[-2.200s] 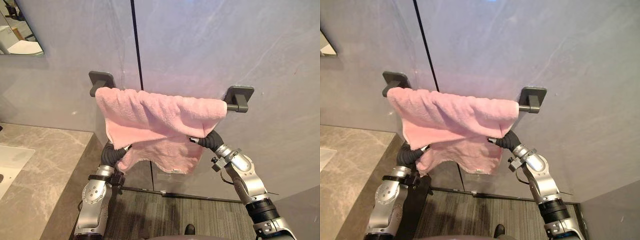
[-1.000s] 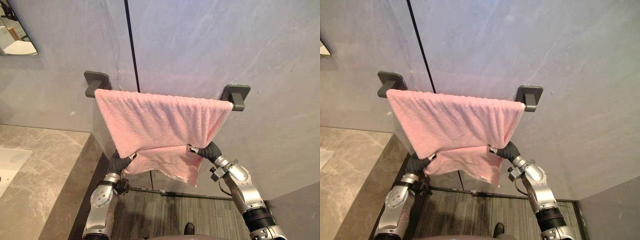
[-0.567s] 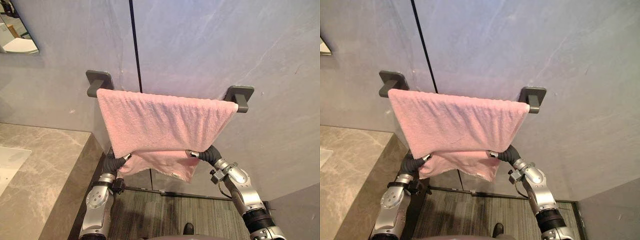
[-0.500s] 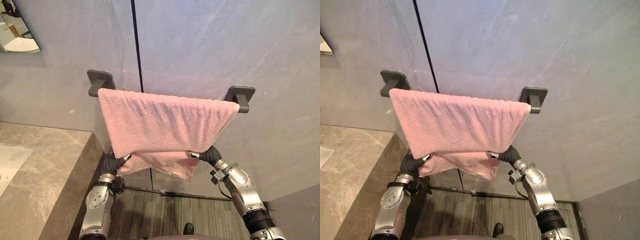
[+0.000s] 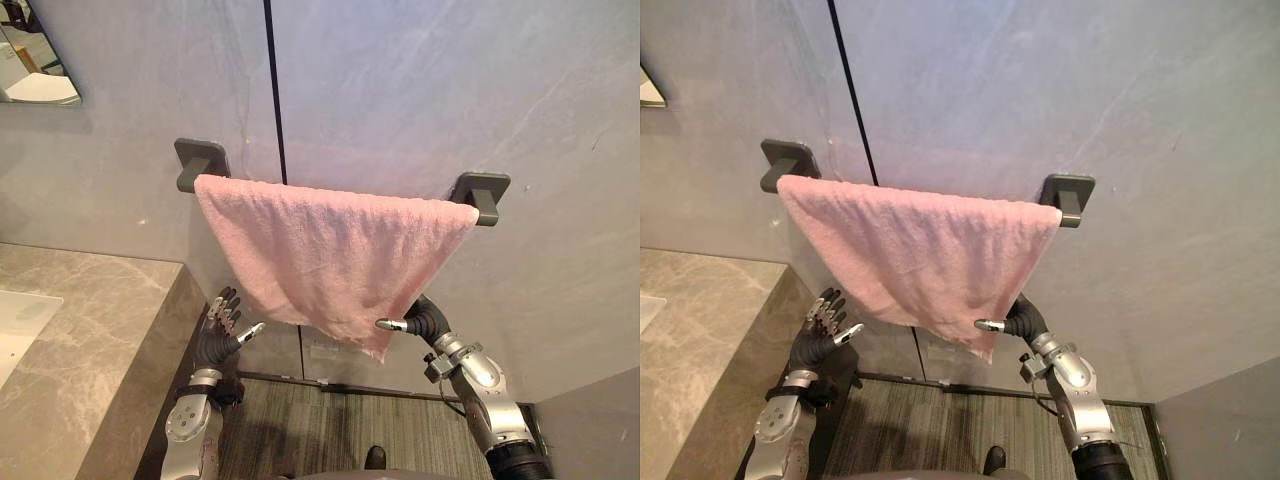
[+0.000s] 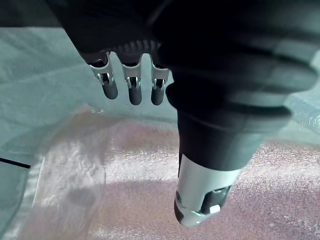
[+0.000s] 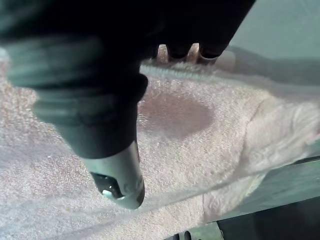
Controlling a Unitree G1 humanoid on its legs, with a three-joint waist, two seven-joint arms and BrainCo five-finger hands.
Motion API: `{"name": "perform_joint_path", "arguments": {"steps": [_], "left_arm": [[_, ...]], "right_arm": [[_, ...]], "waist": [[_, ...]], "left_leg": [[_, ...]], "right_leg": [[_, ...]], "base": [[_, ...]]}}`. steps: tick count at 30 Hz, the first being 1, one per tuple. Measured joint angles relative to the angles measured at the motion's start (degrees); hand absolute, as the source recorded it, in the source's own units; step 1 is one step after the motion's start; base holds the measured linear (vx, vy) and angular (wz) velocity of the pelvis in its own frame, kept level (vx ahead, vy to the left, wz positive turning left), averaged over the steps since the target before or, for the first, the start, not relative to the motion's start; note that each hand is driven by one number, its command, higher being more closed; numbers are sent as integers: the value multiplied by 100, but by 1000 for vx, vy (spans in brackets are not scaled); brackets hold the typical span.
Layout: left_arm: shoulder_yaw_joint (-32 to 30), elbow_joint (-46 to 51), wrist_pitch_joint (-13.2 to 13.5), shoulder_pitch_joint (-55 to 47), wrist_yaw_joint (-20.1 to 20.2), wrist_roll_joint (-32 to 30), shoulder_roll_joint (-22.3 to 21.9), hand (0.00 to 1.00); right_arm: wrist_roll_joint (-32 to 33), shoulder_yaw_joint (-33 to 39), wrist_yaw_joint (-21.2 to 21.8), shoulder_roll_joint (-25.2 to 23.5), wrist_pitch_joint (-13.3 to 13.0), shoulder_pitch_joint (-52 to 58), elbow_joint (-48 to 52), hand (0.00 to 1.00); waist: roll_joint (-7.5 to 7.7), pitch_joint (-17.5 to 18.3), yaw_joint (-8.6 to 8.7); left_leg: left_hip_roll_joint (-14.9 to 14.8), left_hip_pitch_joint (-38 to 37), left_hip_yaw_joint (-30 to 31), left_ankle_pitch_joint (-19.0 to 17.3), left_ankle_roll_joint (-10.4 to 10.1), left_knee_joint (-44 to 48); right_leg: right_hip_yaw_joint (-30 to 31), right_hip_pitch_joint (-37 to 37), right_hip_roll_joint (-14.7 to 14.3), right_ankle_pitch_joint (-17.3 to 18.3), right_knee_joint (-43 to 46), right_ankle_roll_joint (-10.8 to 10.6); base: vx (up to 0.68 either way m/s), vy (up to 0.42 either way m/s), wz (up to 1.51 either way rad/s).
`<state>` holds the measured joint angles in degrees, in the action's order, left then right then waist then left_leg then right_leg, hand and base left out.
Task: Organize washtable
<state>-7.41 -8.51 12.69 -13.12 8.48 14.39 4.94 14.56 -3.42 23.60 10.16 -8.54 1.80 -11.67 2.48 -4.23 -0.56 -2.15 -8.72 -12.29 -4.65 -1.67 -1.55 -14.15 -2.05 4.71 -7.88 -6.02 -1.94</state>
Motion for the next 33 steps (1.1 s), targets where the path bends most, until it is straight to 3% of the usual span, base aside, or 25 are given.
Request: {"name": "perform_joint_path", "arguments": {"steps": [8, 14, 18, 21, 27, 33], "left_arm": [[-283, -348, -6, -127, -59, 202, 48, 0], [-972, -161, 3, -129, -172, 486, 31, 0], [-1580, 897, 44, -191, -257, 634, -1, 0], [-1698, 1729, 133, -182, -240, 746, 0, 0], [-1670, 3273, 264, -12, -166, 886, 38, 0], [-1051, 4469, 431, 105, 39, 1291, 773, 0]], "right_arm": [[-85, 377, -363, -48, -1, 245, -299, 0], [-175, 1313, -697, -103, 4, 478, -231, 0], [-169, 2227, -915, -87, 11, 559, 568, 0], [-169, 2530, -1034, -61, 8, 551, 1389, 0], [-167, 2565, -1125, 38, -13, 404, 2854, 0], [405, 2119, -1075, 481, -384, -467, 4240, 0]], "waist": [[-24, -19, 70], [-44, -49, 133], [-79, -128, 145], [-95, -138, 186], [-96, -138, 292], [-103, -137, 286]], "left_leg": [[1, -3, 12, 0, 0, 5], [3, -6, 9, -1, 1, 4], [-4, -4, -26, -9, 3, 2], [-20, -4, -38, -18, -8, 2], [-33, -27, -63, -25, -17, 46], [-65, -102, -139, -47, -33, 76]], "right_leg": [[-11, -9, 3, 0, -1, 0], [-11, -14, 10, 1, 0, 0], [18, -18, 31, 2, 0, 1], [25, -25, 21, 4, 1, 4], [39, -28, 7, 4, 12, 7], [103, -106, -59, -4, 2, 19]], "base": [[0, 0, 0], [0, 0, 0], [0, 0, -3], [0, 0, -2], [0, 0, 0], [-17, -2, -5]]}}
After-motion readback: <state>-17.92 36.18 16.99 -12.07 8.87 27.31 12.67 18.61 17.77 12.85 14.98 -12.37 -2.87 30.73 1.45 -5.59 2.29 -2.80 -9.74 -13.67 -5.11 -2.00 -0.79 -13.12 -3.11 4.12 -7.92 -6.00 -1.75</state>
